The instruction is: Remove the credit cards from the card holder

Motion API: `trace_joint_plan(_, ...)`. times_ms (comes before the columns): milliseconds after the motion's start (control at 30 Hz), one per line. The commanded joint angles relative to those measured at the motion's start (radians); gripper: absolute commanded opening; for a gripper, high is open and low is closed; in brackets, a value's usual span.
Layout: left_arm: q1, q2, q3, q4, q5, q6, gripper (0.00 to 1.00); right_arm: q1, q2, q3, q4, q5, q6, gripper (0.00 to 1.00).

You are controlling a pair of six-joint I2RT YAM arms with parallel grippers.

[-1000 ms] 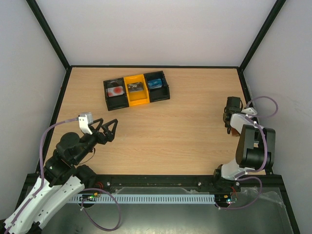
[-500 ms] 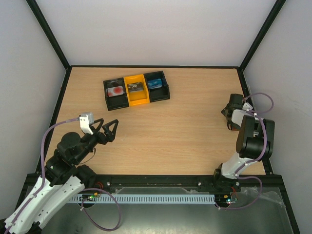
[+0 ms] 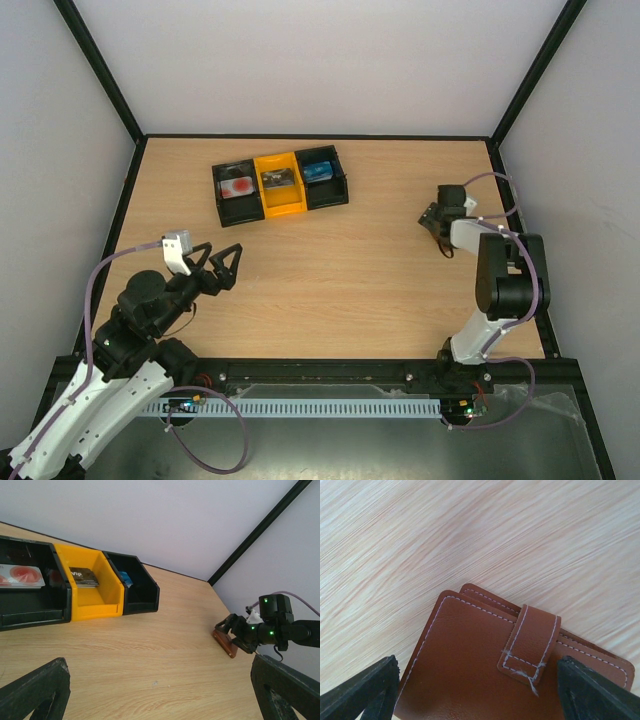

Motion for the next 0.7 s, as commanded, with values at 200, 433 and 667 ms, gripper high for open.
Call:
trace_joint_plan(200,0.004,0.032,-0.004,0.015,-0.018,0.026,0.99,0.267,0.008,-0.127,-0.132,-0.182,0.036,0.81)
trace_joint_plan(433,0.004,0.118,0.013,-0.001,0.016,0.032,0.99,0.513,-0.067,-0.197,-0.084,-0.260,0.190,0.80)
trace_joint_plan(667,0.004,0.192,0.025,-0.018,0.026,0.015,0.99,0.815,-0.097,-0.204,0.014,-0.268,0.386,0.80)
